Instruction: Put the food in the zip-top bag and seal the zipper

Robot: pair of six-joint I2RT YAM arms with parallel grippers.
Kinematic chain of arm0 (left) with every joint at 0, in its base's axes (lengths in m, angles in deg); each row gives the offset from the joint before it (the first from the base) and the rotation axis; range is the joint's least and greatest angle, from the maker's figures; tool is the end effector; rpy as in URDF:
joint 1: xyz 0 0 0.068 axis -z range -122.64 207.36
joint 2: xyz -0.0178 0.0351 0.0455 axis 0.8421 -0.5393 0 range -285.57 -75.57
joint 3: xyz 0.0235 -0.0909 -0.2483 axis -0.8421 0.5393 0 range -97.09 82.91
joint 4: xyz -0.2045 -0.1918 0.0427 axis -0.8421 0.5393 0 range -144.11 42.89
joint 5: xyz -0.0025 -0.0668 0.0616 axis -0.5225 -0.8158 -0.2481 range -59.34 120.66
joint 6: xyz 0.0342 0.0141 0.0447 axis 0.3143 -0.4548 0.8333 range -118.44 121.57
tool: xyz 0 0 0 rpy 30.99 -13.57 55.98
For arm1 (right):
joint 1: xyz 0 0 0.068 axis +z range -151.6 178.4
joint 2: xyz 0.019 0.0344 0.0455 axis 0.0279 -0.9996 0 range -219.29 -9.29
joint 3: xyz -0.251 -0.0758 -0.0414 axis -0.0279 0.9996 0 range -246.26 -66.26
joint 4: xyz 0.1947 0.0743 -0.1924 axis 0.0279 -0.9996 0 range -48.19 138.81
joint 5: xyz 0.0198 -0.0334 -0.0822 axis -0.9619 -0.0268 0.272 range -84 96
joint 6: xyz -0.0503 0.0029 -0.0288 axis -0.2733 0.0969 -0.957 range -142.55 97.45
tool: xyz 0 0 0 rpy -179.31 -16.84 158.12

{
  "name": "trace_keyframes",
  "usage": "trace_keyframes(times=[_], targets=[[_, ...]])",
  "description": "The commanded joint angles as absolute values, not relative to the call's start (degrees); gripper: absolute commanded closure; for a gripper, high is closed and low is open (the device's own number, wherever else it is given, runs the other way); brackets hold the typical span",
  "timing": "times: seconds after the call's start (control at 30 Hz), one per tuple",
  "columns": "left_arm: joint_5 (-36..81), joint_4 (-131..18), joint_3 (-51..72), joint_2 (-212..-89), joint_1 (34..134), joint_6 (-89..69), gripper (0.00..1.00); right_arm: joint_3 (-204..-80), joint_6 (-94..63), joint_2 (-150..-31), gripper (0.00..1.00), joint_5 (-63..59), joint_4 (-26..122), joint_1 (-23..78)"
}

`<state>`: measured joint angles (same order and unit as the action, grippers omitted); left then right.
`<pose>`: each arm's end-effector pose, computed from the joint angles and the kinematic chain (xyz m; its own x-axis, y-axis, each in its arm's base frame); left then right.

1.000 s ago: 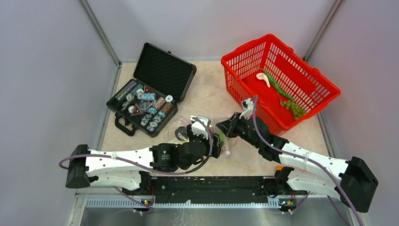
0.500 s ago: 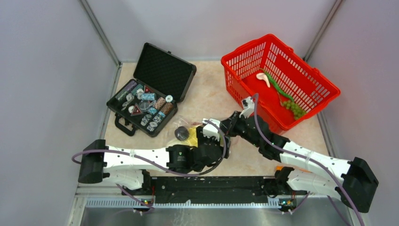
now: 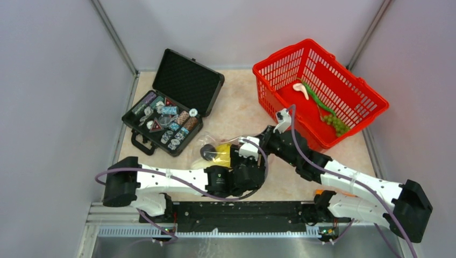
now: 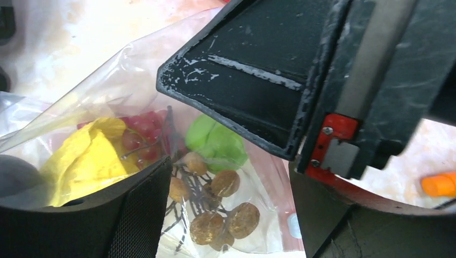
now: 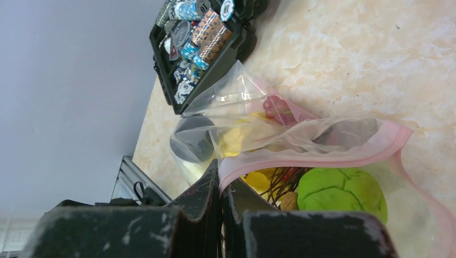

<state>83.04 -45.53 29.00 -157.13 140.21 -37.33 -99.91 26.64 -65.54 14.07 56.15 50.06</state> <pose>0.0735 -0.3215 0.2370 -0.3876 0.0108 -0.9218 0.3632 0.9208 -0.1420 0.1656 0.1999 0.2486 -0.6308 0.4103 -0.6586 -0.3290 0.6272 0.7059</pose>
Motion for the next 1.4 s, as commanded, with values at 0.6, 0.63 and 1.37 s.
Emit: trace_keyframes(times=[0.6, 0.63, 1.37], targets=[[93.6, -41.9, 27.5, -154.5, 140.2, -37.4, 0.94, -104.3, 25.1, -62.4, 0.91, 17.8, 54.4, 50.6], [93.3, -41.8, 27.8, -153.6, 139.9, -37.2, 0.99, -104.5, 24.7, -62.2, 0.89, 17.8, 54.2, 50.7], [52.2, -38.4, 19.4, -132.0, 113.7, -21.1, 1.0, -133.1, -2.5, -55.0, 0.43, 32.2, 24.5, 44.9]])
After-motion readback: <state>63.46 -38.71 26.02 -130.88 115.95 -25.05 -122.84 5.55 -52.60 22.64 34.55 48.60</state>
